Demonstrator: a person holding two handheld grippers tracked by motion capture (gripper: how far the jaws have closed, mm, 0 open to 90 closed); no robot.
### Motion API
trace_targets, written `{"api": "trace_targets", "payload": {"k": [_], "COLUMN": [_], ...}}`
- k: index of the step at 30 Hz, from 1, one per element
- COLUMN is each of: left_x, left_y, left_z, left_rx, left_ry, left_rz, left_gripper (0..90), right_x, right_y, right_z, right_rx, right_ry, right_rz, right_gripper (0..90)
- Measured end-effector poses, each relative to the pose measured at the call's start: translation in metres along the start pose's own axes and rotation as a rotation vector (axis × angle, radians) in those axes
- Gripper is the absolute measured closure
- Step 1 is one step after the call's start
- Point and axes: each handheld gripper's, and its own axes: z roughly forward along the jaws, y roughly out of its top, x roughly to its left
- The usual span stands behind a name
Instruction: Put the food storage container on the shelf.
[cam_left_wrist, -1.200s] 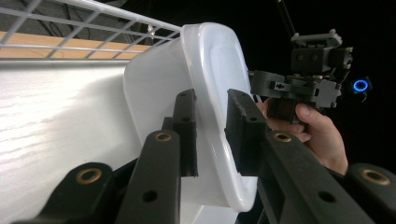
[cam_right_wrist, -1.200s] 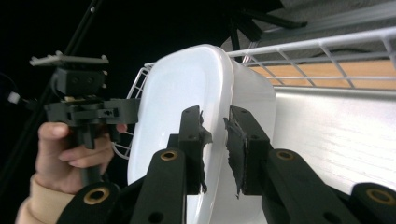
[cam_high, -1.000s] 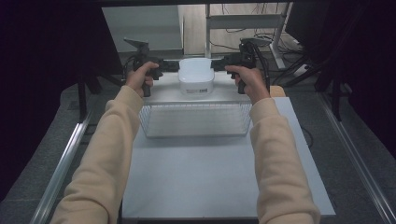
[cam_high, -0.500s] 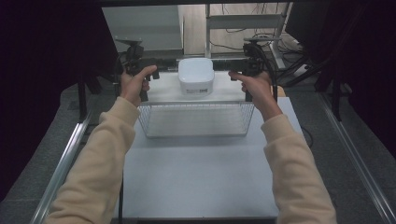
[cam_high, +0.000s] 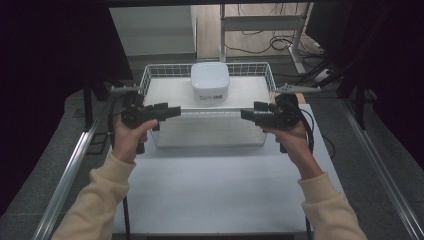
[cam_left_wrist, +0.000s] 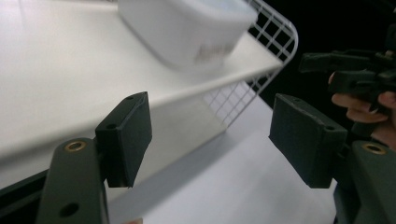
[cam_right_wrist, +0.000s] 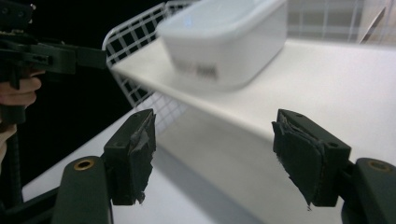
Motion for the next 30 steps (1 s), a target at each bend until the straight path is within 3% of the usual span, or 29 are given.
{"api": "trace_targets", "payload": {"k": [8, 18, 24, 30], "left_x": [-0.001, 0.002, 0.015, 0.017], "left_y": [-0.062, -0.112, -0.131, -0.132], "left_z": [-0.008, -0.013, -0.009, -0.01], "left_rx": [0.051, 0.129, 0.173, 0.169], "left_ry": [0.069, 0.096, 0.124, 0.129], "left_rz": [0.057, 0.052, 0.013, 0.008], "left_gripper": [28.9, 28.6, 28.4, 28.7], "right_x": [0.011, 0.011, 0.007, 0.007], "right_y": [-0.053, -0.103, -0.127, -0.131], "right_z": [-0.011, -0.018, -0.014, -0.01], "right_rx": [0.037, 0.106, 0.168, 0.177], "right_ry": [0.028, 0.002, -0.005, -0.006], "right_rz": [-0.007, 0.005, 0.019, 0.017], "right_gripper": [29.1, 29.2, 29.2, 29.2]}}
